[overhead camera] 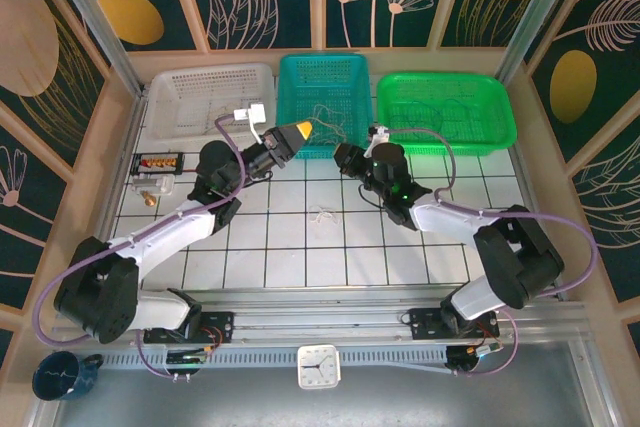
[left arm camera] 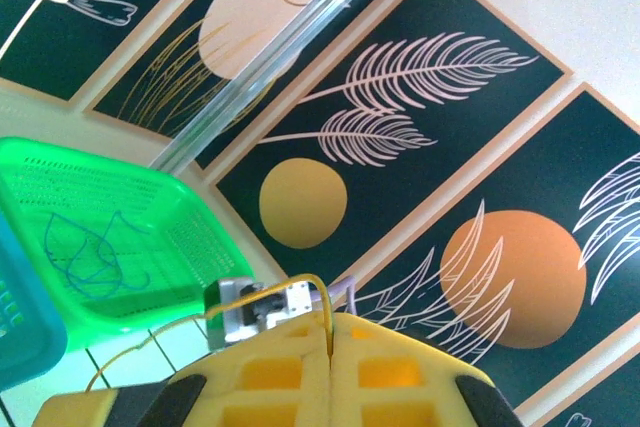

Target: Untangle the cables

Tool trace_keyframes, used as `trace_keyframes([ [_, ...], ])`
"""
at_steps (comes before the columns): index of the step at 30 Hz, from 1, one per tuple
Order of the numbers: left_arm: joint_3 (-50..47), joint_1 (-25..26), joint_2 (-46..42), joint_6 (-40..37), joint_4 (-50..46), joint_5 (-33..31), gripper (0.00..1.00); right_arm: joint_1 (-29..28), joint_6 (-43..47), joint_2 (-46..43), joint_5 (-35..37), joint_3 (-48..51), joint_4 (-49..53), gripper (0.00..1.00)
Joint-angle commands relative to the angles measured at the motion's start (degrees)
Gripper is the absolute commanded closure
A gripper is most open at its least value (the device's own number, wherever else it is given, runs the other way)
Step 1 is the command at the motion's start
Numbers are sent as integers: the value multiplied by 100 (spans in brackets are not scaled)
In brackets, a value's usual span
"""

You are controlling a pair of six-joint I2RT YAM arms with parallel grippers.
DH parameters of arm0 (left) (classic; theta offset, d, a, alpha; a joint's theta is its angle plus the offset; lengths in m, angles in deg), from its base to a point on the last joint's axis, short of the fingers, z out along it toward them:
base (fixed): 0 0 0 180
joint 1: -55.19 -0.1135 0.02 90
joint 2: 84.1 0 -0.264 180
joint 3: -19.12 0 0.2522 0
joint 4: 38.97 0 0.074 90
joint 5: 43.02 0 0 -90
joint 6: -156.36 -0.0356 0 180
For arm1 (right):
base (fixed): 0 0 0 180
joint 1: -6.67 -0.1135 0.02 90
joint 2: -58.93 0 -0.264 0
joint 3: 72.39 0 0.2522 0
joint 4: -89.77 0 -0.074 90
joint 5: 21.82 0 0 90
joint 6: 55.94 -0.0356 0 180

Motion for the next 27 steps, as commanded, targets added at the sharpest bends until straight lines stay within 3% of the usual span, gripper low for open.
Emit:
trace_keyframes([
  [1,237,-3,-174,81,322,70,100,83,-30,53,141,108,-276,86],
  [8,487,-197,-306,-426,-322,-197,100,202,-2,16,77,335,-201,88],
  [20,1482,-1917,132,-1070,-1363,-291,100,333,-55,-433,-31,1089,-164,86],
  [27,2322,-2439,835,-2026,-2294,-1000,100,327,115,-1115,-161,1332,278,84],
])
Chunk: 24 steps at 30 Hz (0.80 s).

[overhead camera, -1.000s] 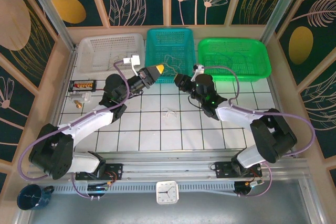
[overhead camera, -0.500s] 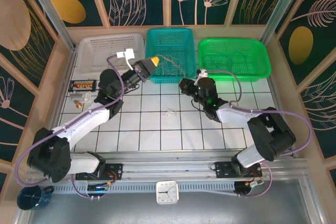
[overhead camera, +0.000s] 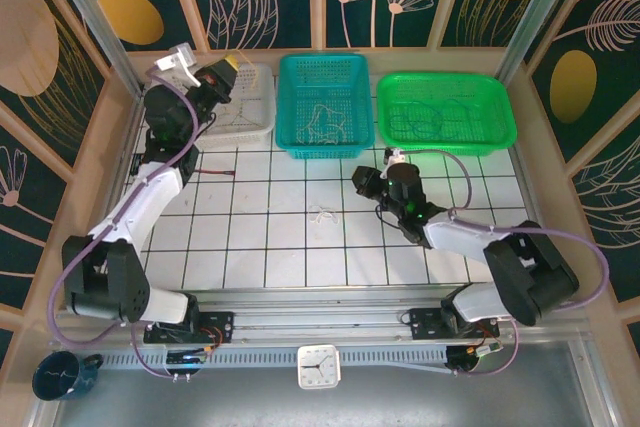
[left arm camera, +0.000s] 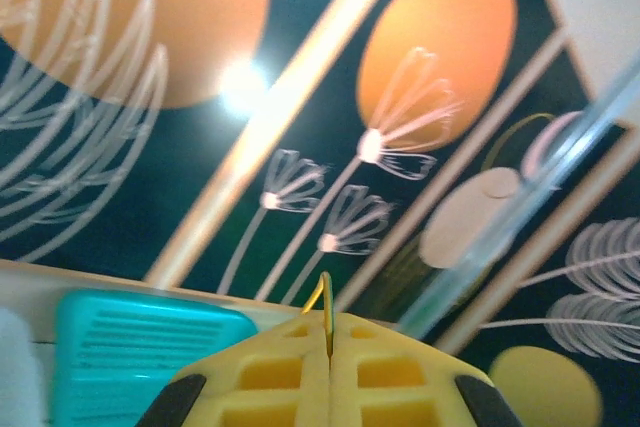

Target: Untangle the cables

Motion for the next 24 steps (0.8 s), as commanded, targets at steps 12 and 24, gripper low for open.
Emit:
trace_keyframes([
  [12,1622,-616,1978,-1538,-1592,-1344,100,-61,374,-1095,-539,260,1029,69],
  [24,1927,-737,2843,-1715,-2182,-1100,80,-464,768,-786,-739,72,1302,55],
])
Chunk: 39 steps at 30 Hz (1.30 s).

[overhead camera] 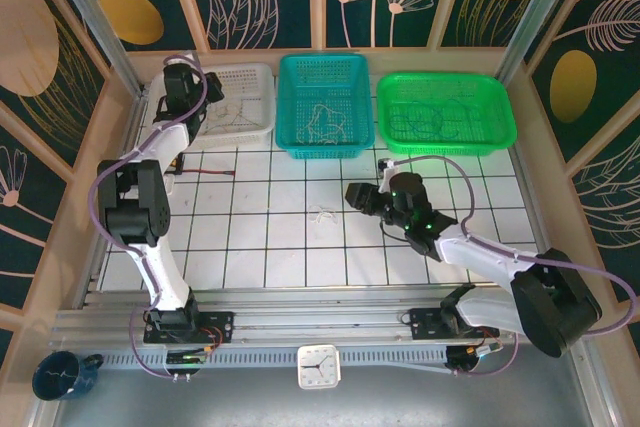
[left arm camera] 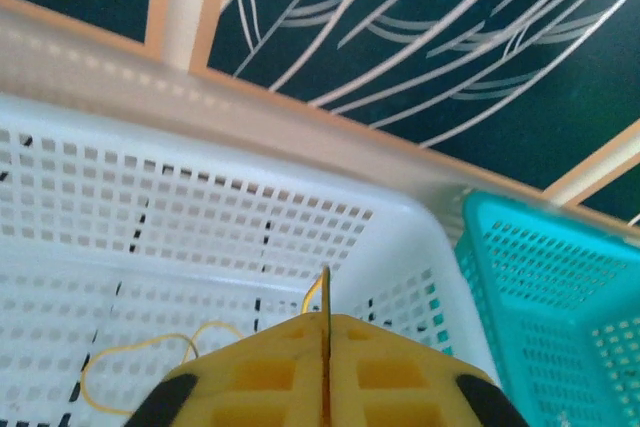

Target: Untangle the cables

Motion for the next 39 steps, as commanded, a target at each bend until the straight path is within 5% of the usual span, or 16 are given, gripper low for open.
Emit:
trace_keyframes([
  [1,119,2,3,-148,-134,116,67,-110,275,177,-139,-163,157,53],
  [7,290,2,-247,-151,-286,456,1,-257,636,477,-232,-382,332,45],
  [15,-187,166,-1075,767,-89,1799,1,-303,1013,985,-406,-440,503,40],
  [28,-2951,917,-3082,1817,1307,1927,1,-546,1048,2092,-516,-569,208,48],
  [31,-3255,948,-3324,1898,1400,1966,1,-550,1076,2264,-428,-613,105,57],
  [36,-3667,1049,-3443,1896,1498,2218,1,-532,1204,2357,-399,-836,157,100],
  [39,-4003,1247,-3469,1906,1642,2340,1,-532,1270,1982,-343,-920,381,100],
])
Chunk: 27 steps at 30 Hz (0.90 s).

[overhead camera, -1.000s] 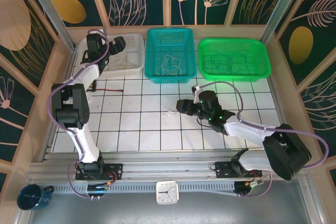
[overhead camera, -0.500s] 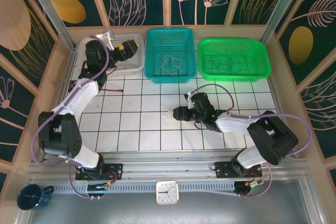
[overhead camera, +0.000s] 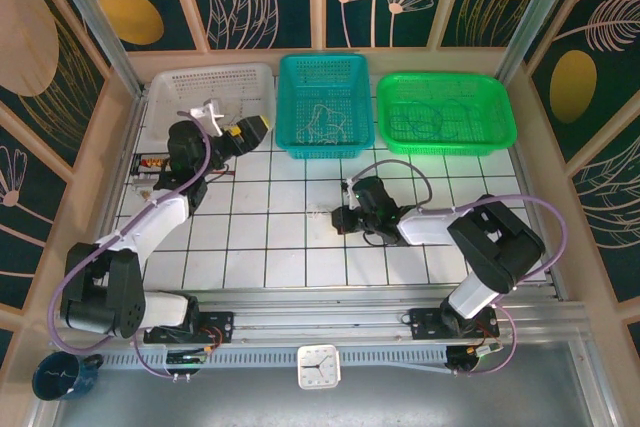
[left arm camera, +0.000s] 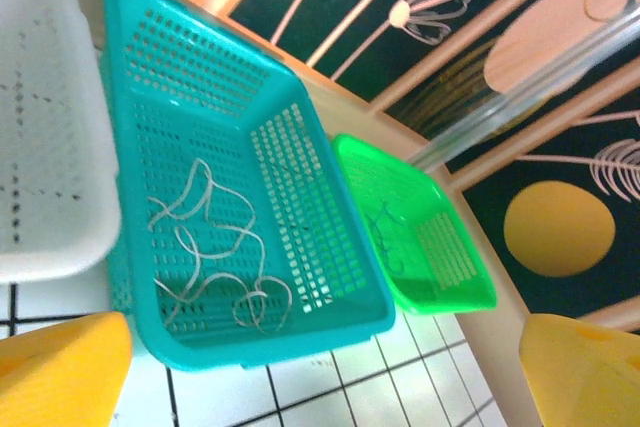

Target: Untangle the cables

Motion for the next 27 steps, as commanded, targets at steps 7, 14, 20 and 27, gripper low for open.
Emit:
trace_keyframes([
  [7,-689,855,83,368,1003,406,1,-10,262,-1361,83,-653,679,100],
  [14,-727,1453,183,715,1757,543,1,-2,354,-1607,49,-1277,1008,100],
  [20,-938,1716,387,994,2401,316,1,6,359,-1597,-19,-1602,1010,100],
  [27,-1283,1768,737,1240,3039,-206,56,71,334,-1924,40,-1591,1030,100],
])
